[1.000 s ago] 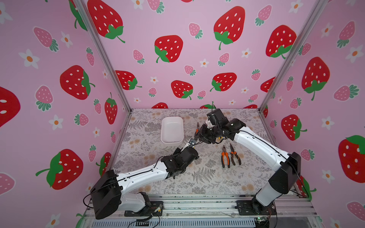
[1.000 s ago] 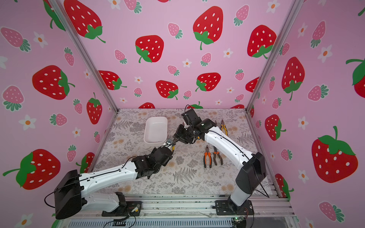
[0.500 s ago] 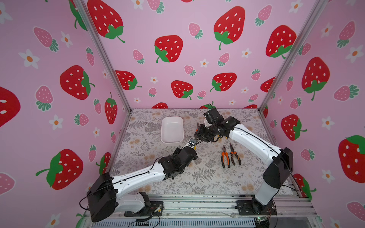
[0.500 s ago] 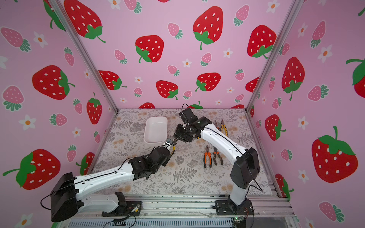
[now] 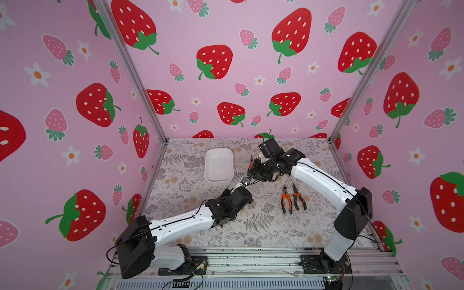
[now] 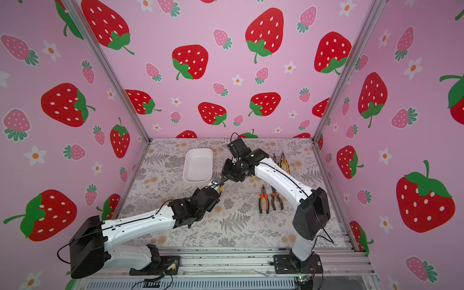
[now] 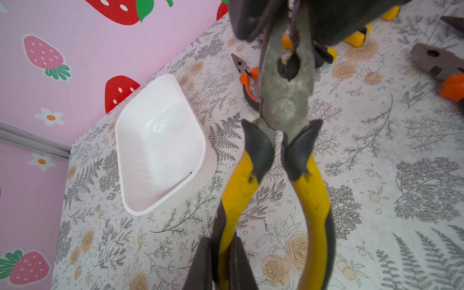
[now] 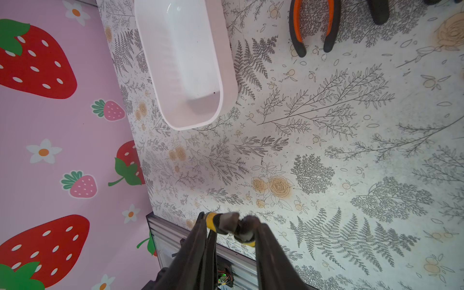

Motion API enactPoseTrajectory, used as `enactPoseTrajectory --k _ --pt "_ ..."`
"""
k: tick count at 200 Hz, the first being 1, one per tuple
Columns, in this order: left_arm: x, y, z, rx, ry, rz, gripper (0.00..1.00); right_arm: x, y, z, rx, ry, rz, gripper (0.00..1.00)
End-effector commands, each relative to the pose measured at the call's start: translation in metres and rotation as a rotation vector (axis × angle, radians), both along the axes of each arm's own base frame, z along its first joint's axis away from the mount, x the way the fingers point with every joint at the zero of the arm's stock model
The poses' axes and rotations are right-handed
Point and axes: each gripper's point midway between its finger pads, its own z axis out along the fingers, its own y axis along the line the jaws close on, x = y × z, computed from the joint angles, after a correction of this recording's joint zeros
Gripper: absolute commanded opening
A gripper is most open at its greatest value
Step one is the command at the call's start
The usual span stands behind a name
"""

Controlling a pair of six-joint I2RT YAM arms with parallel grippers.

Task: Take the pliers out of the storage box
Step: Place the pliers at the center of the board.

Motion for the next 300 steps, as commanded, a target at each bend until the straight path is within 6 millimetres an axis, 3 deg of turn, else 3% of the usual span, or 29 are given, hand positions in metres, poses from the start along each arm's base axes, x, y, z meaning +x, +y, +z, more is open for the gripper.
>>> enactPoseTrajectory --k 1,101,150,202,210,220,236,258,300 --pt "0.010 -0.009 0.027 -0.063 -0.063 0.028 0.00 -0.007 0.001 -0.010 -0.012 0.025 0.014 0.37" --pt "0.012 -0.011 0.031 -0.066 -0.071 0.030 0.00 -0.016 0.008 -0.027 -0.036 0.056 0.033 0.36" --pt "0.011 -0.010 0.032 -0.068 -0.072 0.030 0.00 -0.017 0.007 -0.031 -0.045 0.061 0.029 0.30" --pt "0.009 -0.012 0.032 -0.084 -0.063 0.022 0.00 -0.005 -0.001 -0.020 -0.089 -0.023 0.022 0.03" --pt "0.009 -0.011 0.033 -0.087 -0.061 0.025 0.00 -0.002 -0.004 -0.017 -0.110 -0.048 0.030 0.00" --pt "0.009 -0.011 0.036 -0.095 -0.061 0.026 0.11 0.001 -0.011 -0.015 -0.152 -0.079 0.036 0.00" --pt "0.006 -0.011 0.042 -0.120 -0.055 0.026 0.20 0.009 -0.023 -0.013 -0.223 -0.131 0.043 0.00" --pt "-0.005 -0.014 0.054 -0.194 -0.036 -0.008 0.38 0.026 -0.053 -0.008 -0.336 -0.210 0.031 0.00" --pt "-0.028 -0.004 0.071 -0.315 -0.009 -0.039 0.44 0.049 -0.110 -0.007 -0.462 -0.264 -0.004 0.00"
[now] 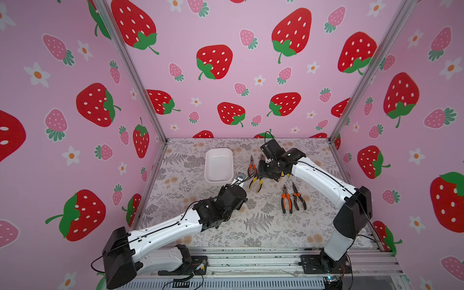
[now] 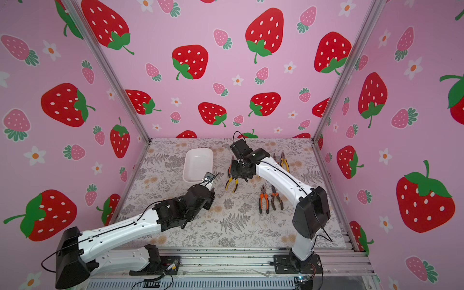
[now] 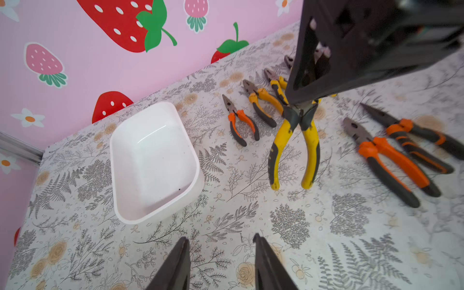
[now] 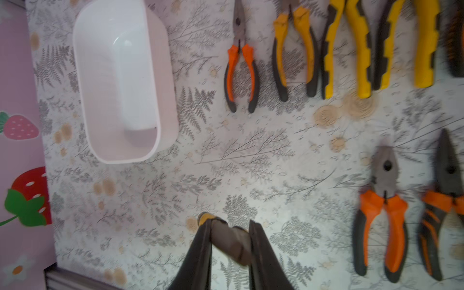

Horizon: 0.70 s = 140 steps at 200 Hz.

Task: Take the pliers out of the storage box
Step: Place the pliers at the center of the board.

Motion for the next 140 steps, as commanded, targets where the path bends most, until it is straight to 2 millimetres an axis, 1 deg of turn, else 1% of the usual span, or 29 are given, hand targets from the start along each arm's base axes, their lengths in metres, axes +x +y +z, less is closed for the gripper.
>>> enactPoseTrajectory --k 1,16,26,34,58,69,83,105,125,140 --pt "-0.012 0.004 0.012 -0.071 0.027 -0.015 0.44 0.011 -0.041 0.014 -0.105 -0.073 -0.001 0.00" --pt "-0.017 0.009 0.014 -0.077 0.034 -0.015 0.43 0.012 -0.048 0.010 -0.104 -0.057 0.018 0.00" --pt "-0.019 0.012 0.011 -0.076 0.041 -0.008 0.43 0.009 -0.048 0.008 -0.100 -0.046 0.049 0.00" --pt "-0.020 0.013 0.009 -0.073 0.046 -0.003 0.43 0.005 -0.044 0.006 -0.087 -0.033 0.095 0.00" --pt "-0.020 0.016 -0.006 -0.054 0.074 0.018 0.41 -0.010 -0.020 -0.003 0.000 0.013 0.259 0.00" --pt "-0.020 0.015 -0.010 -0.054 0.084 0.018 0.41 -0.017 -0.013 -0.010 0.018 0.049 0.322 0.00" --pt "-0.020 0.013 -0.014 -0.061 0.090 0.016 0.41 -0.021 -0.010 -0.024 0.005 0.101 0.367 0.00" --pt "-0.021 0.010 -0.016 -0.068 0.099 0.004 0.41 -0.022 -0.010 -0.046 -0.028 0.158 0.390 0.00" --pt "-0.023 0.004 -0.018 -0.078 0.113 -0.032 0.41 -0.019 -0.008 -0.058 -0.031 0.168 0.385 0.00" --pt "-0.024 0.003 -0.020 -0.082 0.120 -0.037 0.41 -0.015 -0.007 -0.065 -0.020 0.169 0.369 0.00"
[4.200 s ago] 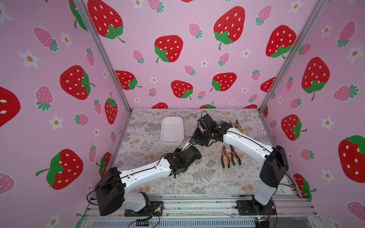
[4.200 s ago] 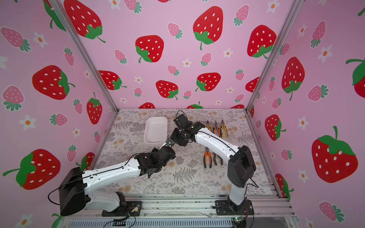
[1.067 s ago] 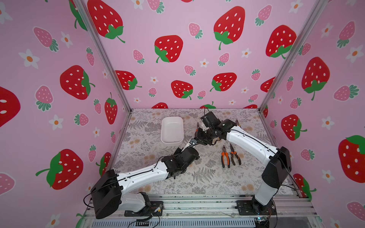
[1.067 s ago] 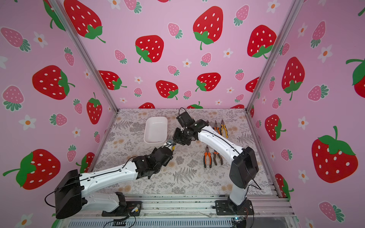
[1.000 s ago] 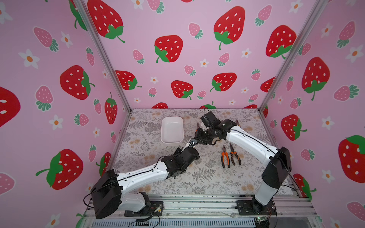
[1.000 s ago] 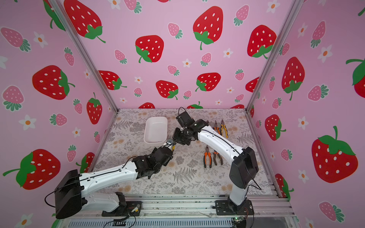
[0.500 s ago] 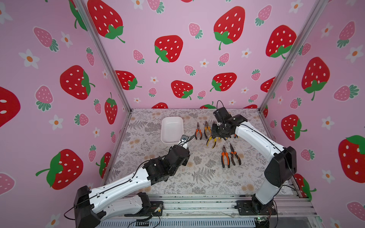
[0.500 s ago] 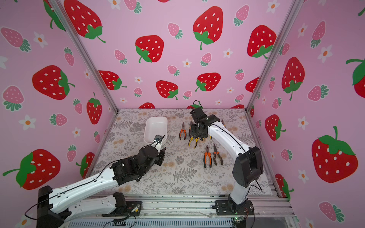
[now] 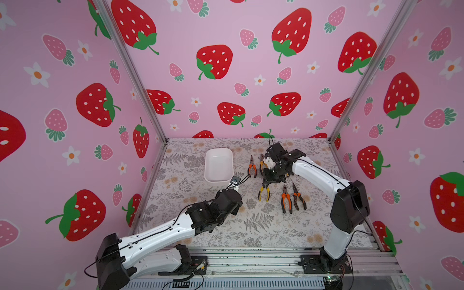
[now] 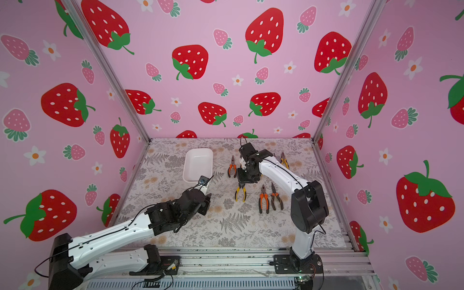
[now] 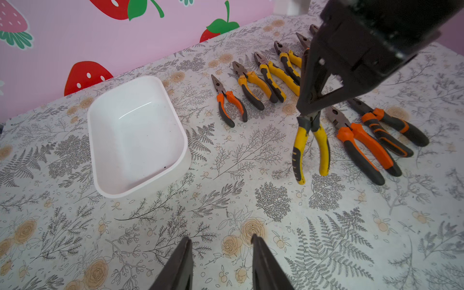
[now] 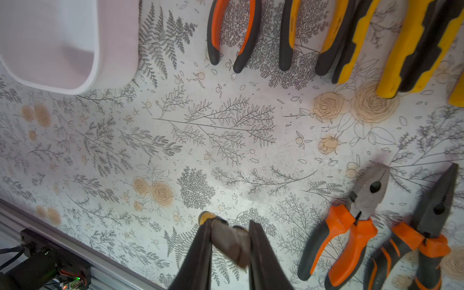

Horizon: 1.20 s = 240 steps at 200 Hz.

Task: Take the pliers out of the storage box
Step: Place the pliers at the center of the board.

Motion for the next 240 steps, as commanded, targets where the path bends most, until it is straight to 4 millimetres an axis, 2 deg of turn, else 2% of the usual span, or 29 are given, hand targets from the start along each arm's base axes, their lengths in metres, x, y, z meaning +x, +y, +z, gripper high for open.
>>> enactPoseTrajectory --k 1,76,149,240 --pt "-0.003 -0.006 -0.005 -0.020 0.019 -0.024 0.41 0.001 0.005 -0.006 0.031 0.010 0.021 0.00" --pt "-0.002 -0.007 -0.020 -0.005 0.053 -0.016 0.41 0.009 0.002 -0.050 0.000 0.091 -0.012 0.00" --pt "0.002 -0.008 -0.026 0.000 0.068 -0.015 0.41 0.009 -0.025 -0.087 -0.137 0.114 -0.001 0.02" --pt "0.004 -0.013 -0.029 -0.003 0.078 -0.018 0.40 0.003 -0.053 -0.109 -0.199 0.144 -0.033 0.03"
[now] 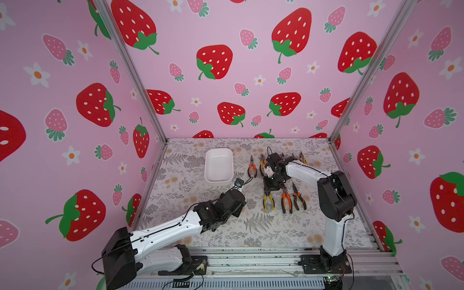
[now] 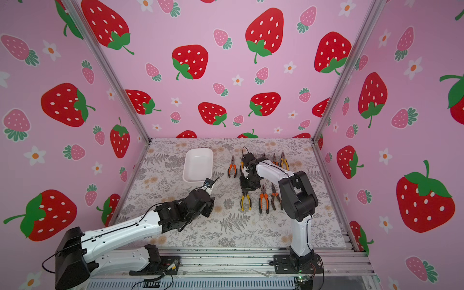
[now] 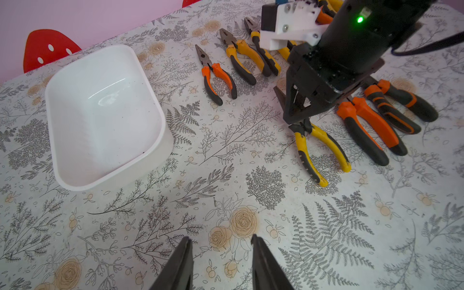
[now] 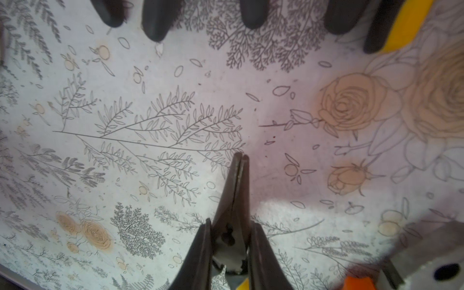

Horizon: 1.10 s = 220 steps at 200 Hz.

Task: Take the pliers out of the storage box
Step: Place the pliers at the center of the board.

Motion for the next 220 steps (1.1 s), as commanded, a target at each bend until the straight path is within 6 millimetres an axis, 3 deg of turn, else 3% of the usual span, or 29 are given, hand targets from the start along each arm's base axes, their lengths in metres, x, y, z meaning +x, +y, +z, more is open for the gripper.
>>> enactPoseTrajectory --k 1,140,220 --pt "0.003 -0.003 0.007 -0.027 -0.011 0.008 0.40 -0.003 -0.018 -0.016 -0.057 0.022 -0.009 0.03" --pt "0.002 -0.002 0.002 -0.025 -0.002 0.012 0.40 -0.008 -0.038 -0.029 -0.103 0.027 -0.052 0.06" --pt "0.002 -0.002 0.002 -0.031 -0.001 0.016 0.41 -0.007 -0.044 -0.031 -0.134 0.024 -0.066 0.27"
